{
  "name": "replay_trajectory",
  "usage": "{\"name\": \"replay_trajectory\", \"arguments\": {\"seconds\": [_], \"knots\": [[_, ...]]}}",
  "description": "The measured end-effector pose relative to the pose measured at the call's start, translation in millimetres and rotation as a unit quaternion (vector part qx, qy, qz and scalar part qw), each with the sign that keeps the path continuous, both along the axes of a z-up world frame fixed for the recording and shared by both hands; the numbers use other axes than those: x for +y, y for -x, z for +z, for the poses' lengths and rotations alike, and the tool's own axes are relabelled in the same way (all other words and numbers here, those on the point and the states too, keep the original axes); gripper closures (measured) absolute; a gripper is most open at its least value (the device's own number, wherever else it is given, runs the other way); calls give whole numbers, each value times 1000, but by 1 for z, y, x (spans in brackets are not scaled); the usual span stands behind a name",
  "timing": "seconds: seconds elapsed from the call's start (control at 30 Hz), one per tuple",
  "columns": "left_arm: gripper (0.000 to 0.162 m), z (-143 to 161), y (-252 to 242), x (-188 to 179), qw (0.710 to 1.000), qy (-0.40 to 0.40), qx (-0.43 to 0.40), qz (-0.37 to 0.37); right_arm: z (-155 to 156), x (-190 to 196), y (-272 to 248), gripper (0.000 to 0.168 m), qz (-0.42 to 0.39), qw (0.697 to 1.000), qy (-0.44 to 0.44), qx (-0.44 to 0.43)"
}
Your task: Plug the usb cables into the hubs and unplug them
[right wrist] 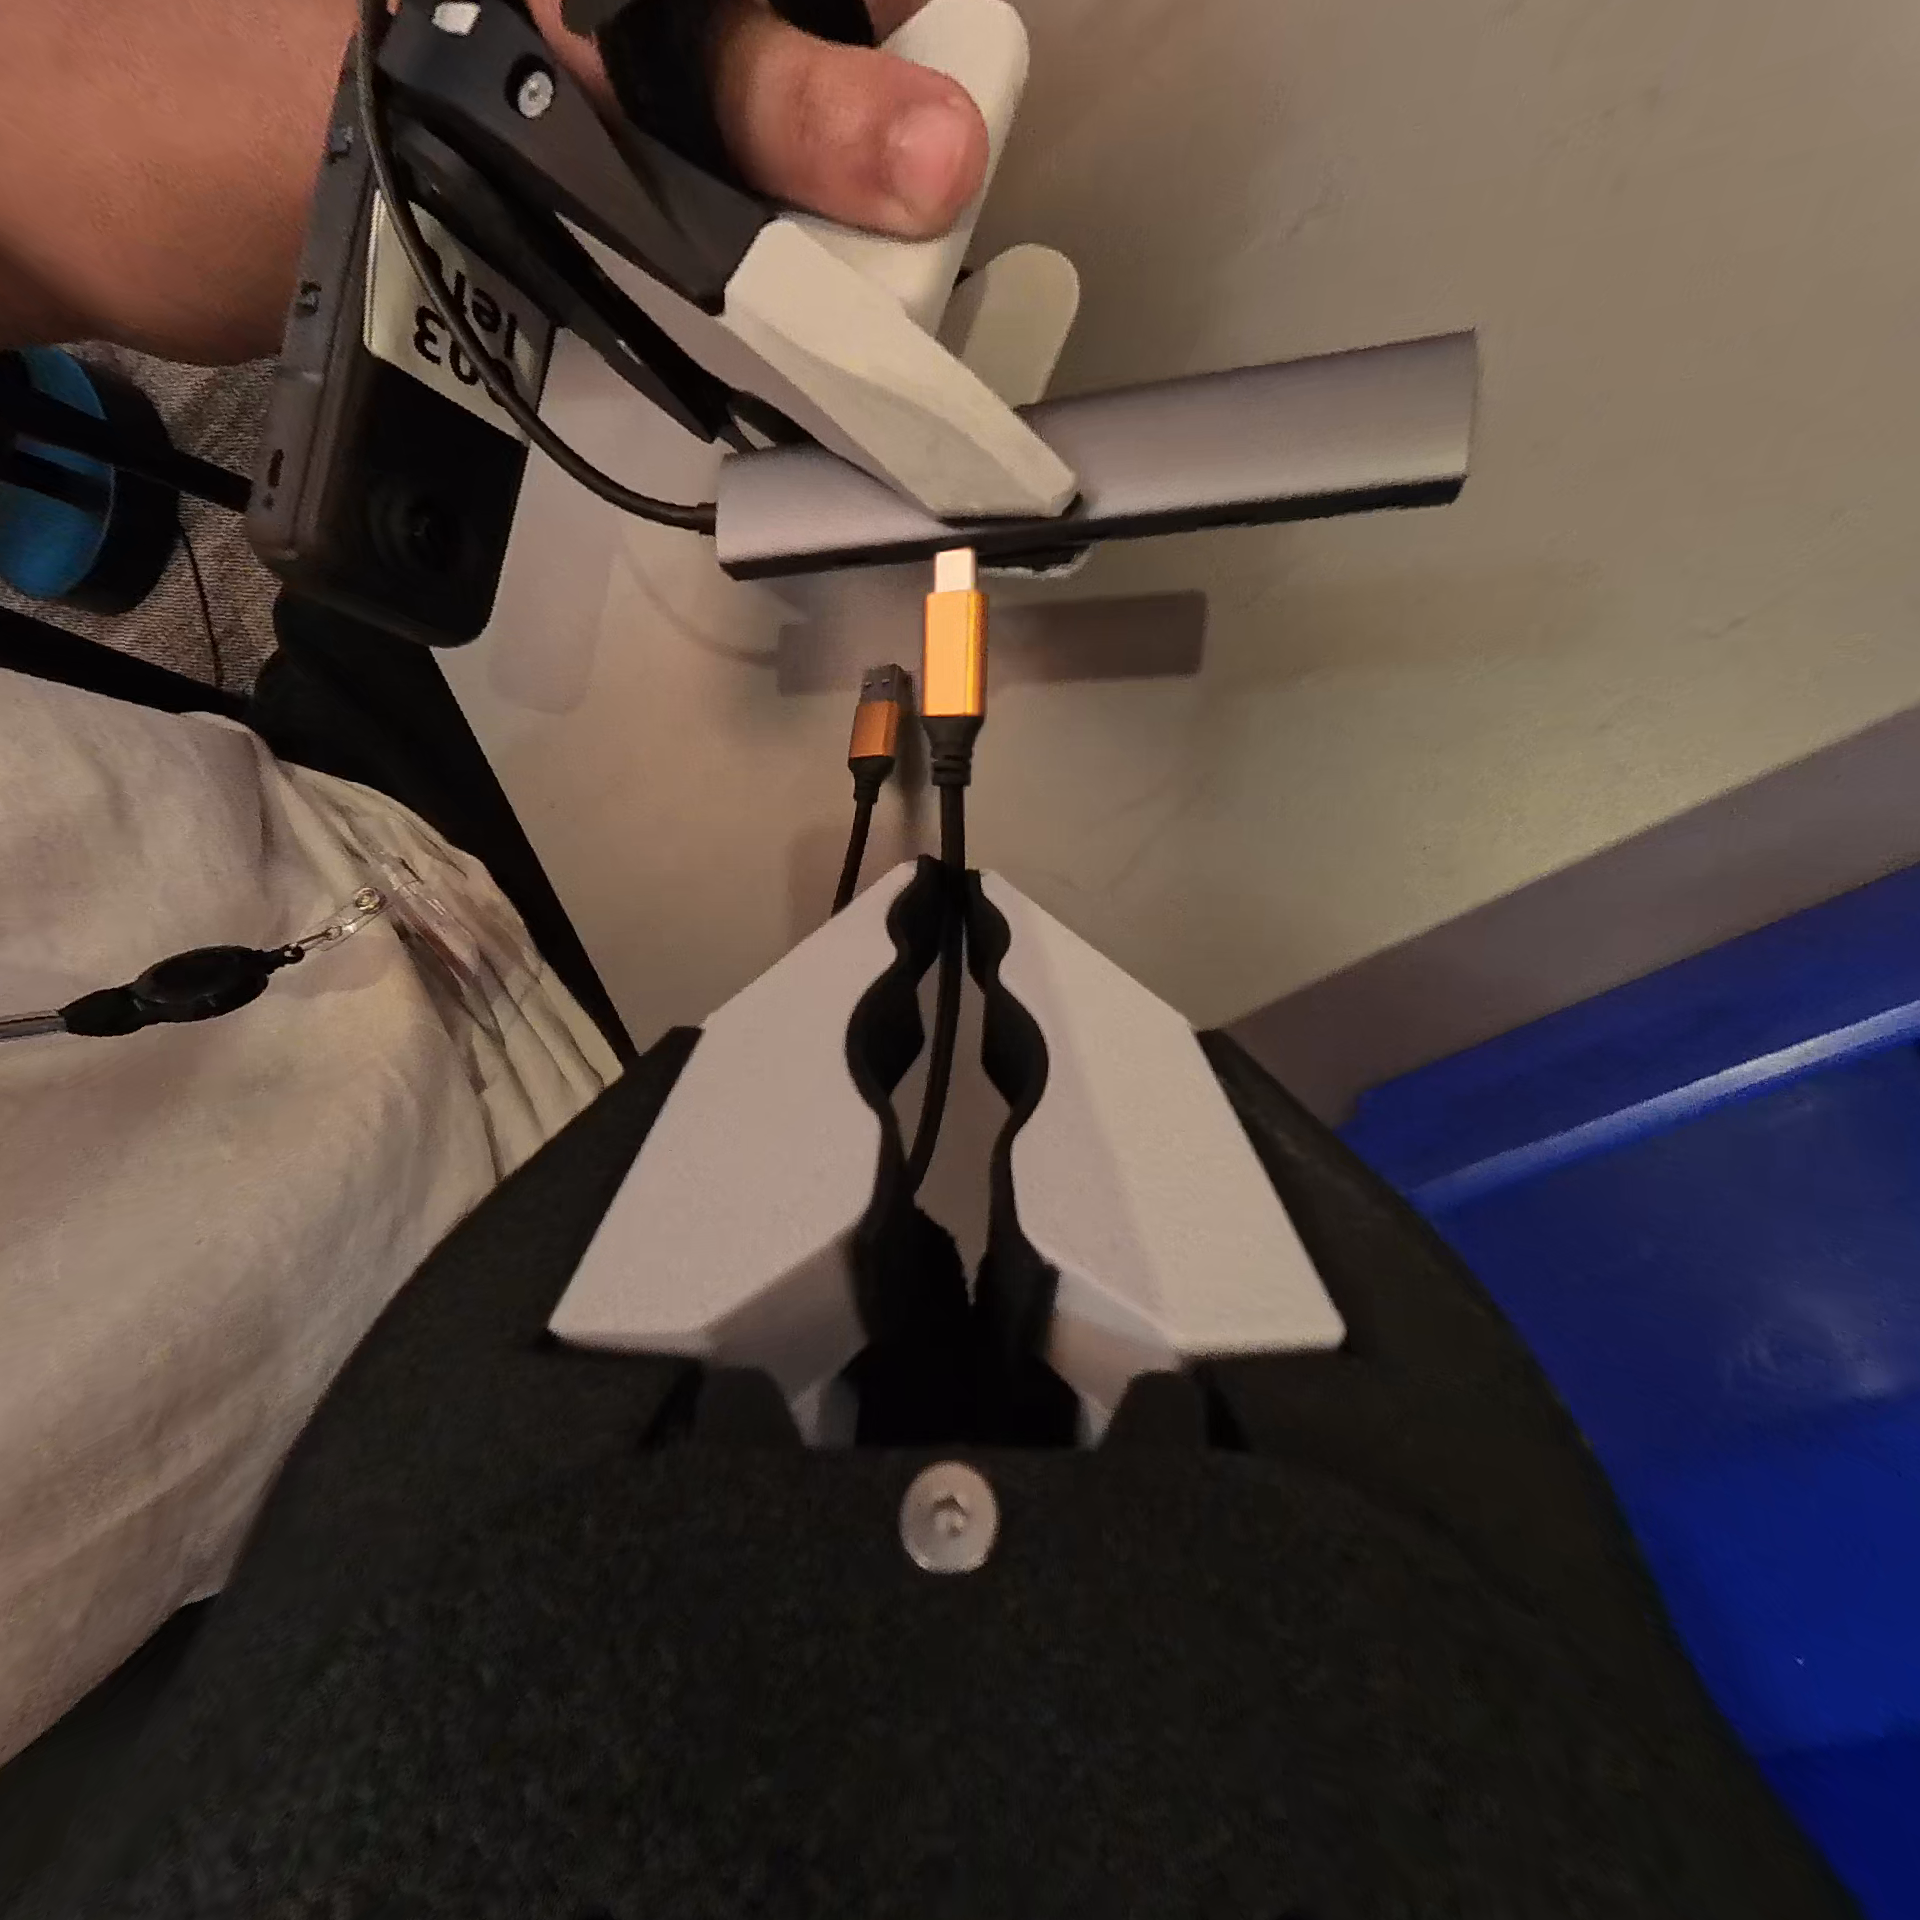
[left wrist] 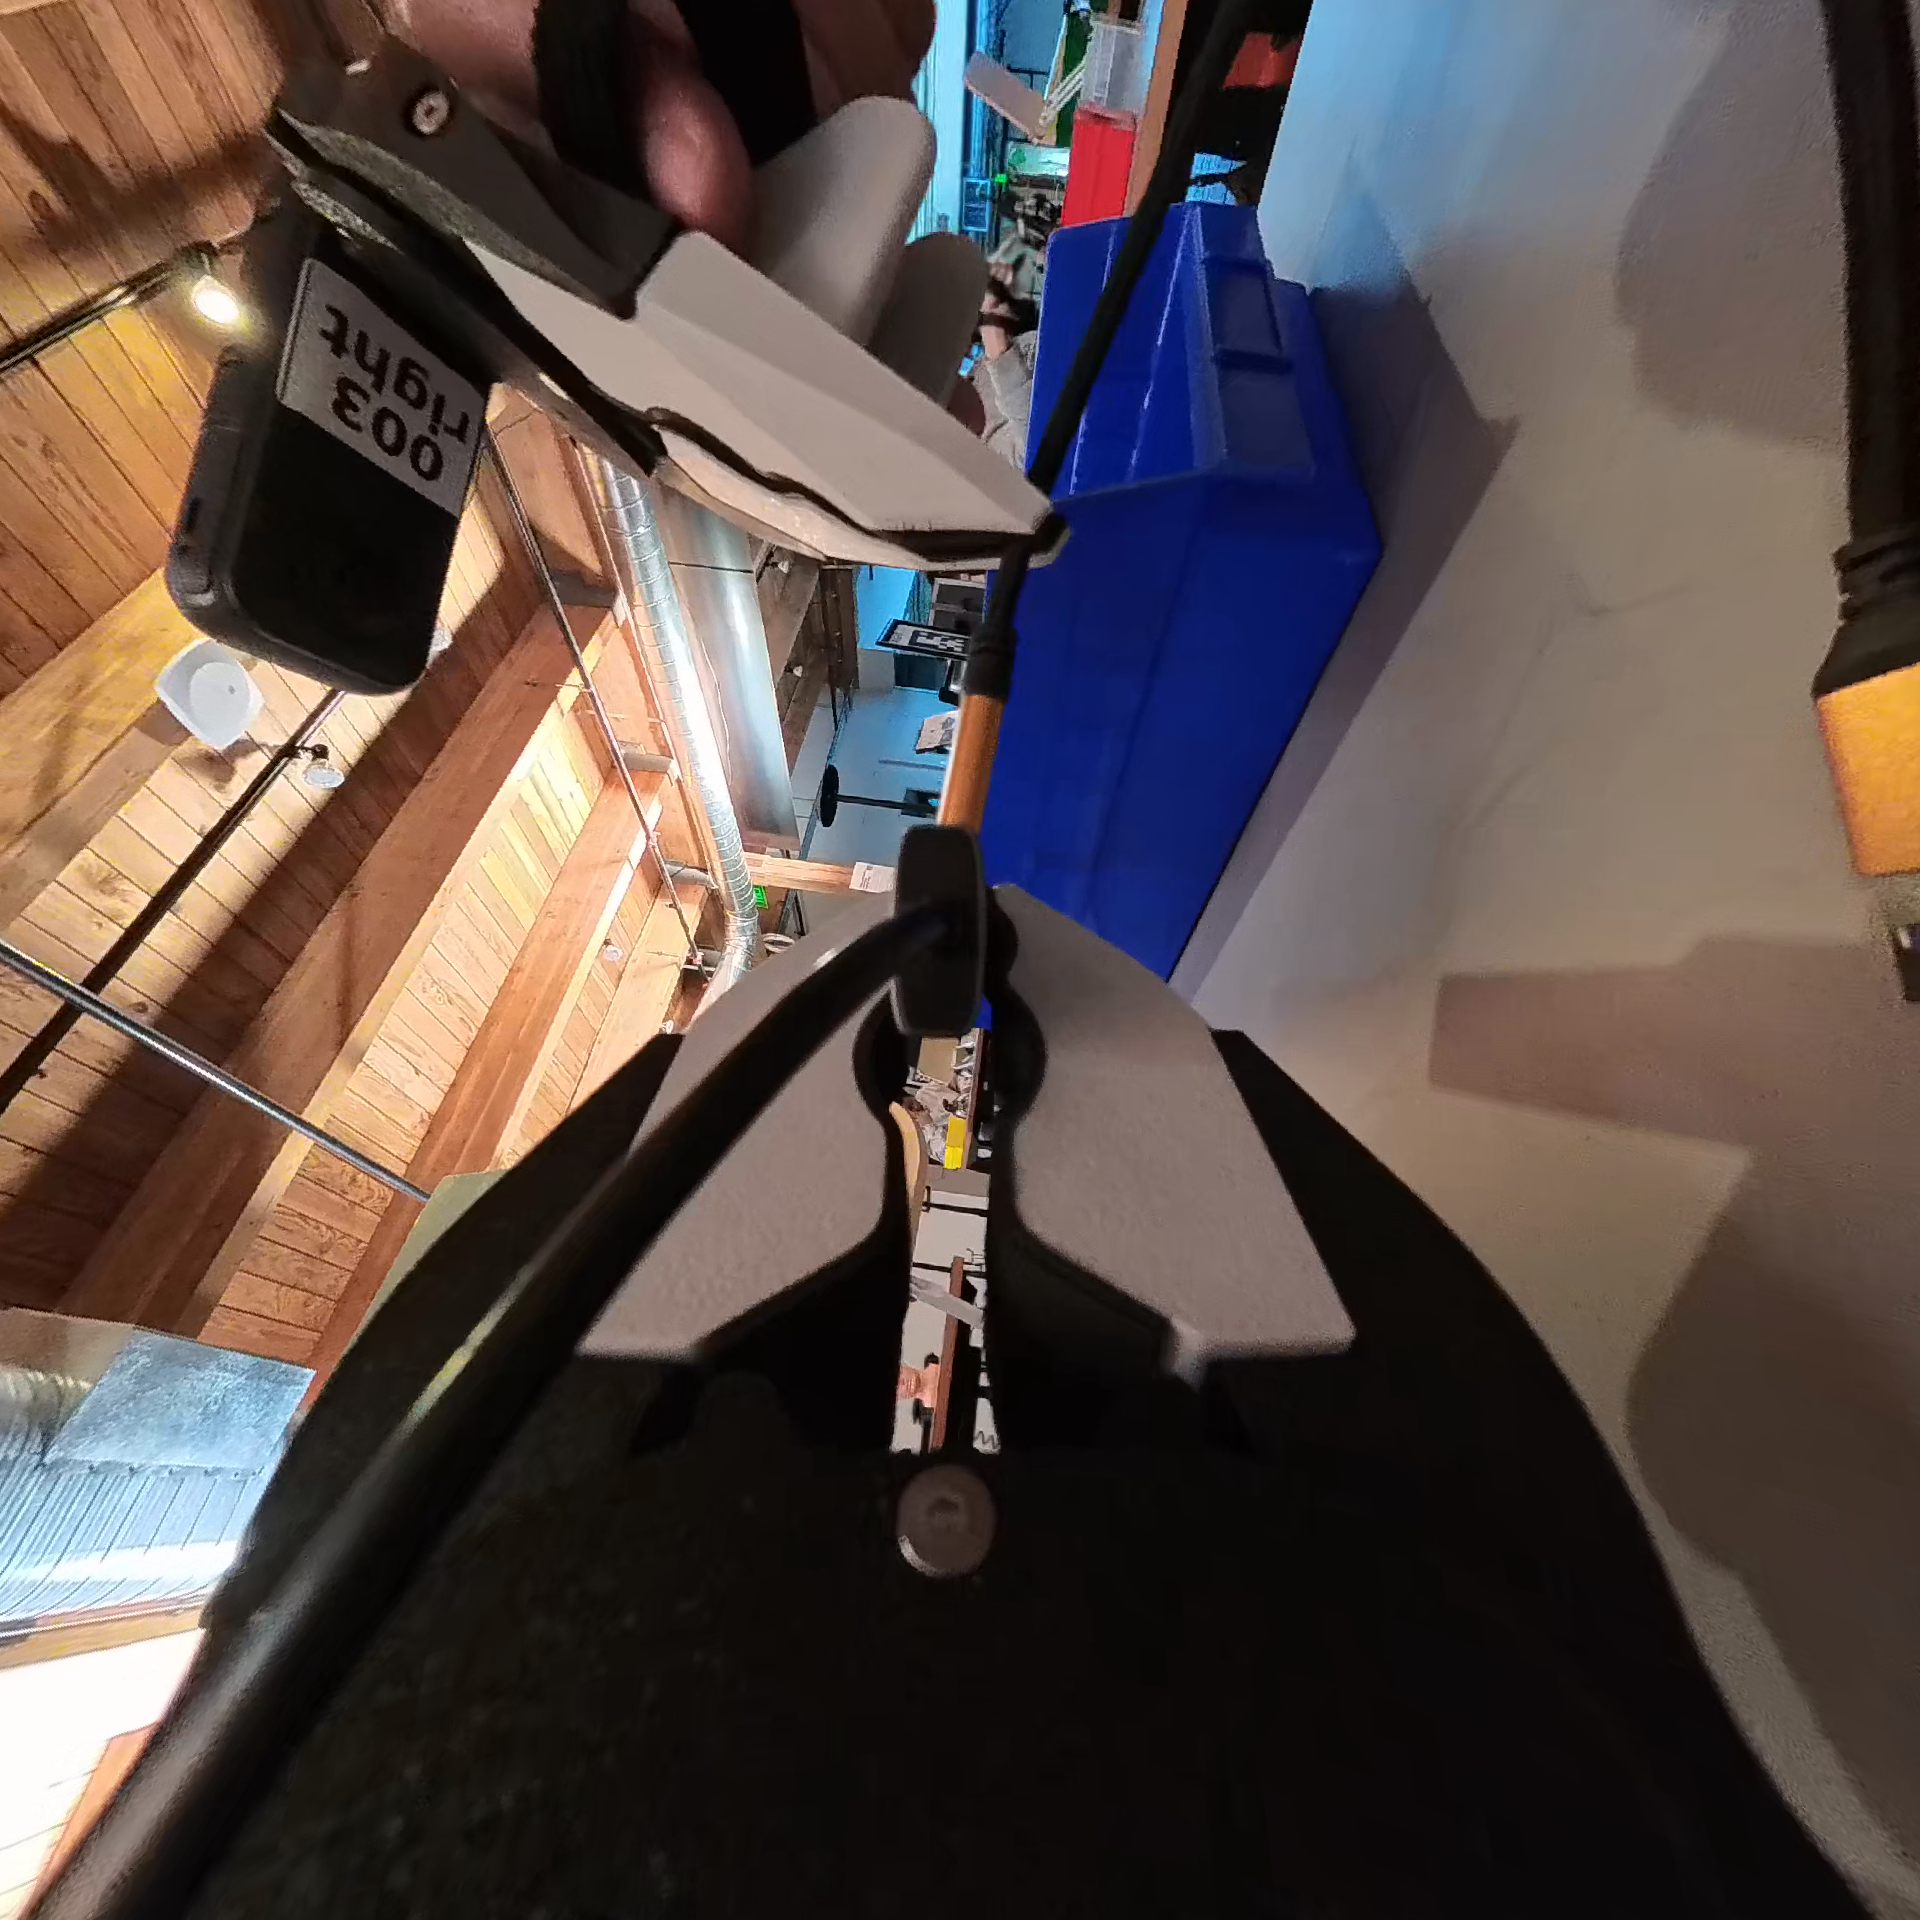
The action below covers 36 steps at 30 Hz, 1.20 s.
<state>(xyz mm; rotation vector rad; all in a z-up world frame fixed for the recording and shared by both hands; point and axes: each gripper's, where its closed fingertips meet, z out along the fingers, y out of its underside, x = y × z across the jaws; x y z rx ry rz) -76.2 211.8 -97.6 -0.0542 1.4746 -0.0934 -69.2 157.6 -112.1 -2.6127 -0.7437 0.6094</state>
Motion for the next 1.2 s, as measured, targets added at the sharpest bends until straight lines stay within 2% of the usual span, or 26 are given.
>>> {"name": "replay_trajectory", "arguments": {"seconds": [0.5, 1.0, 1.1, 1.2], "knots": [[152, -2, -2, -1, 1000, -4, 5, 3, -7, -1, 0, 167, 6, 1000, 14, -11], [152, -6, -2, -7, 999, -45, 10, 4, -4, -3, -2, 167, 45, 995, 82, 19], [154, 0, -2, -2, 1000, -16, 0, 16, 6, 3, -2, 166, 53, 997, 51, 26], [152, 7, -2, 7, 997, 79, 2, 24, 19, 14, 5, 166, 45, 997, -22, 57]]}}
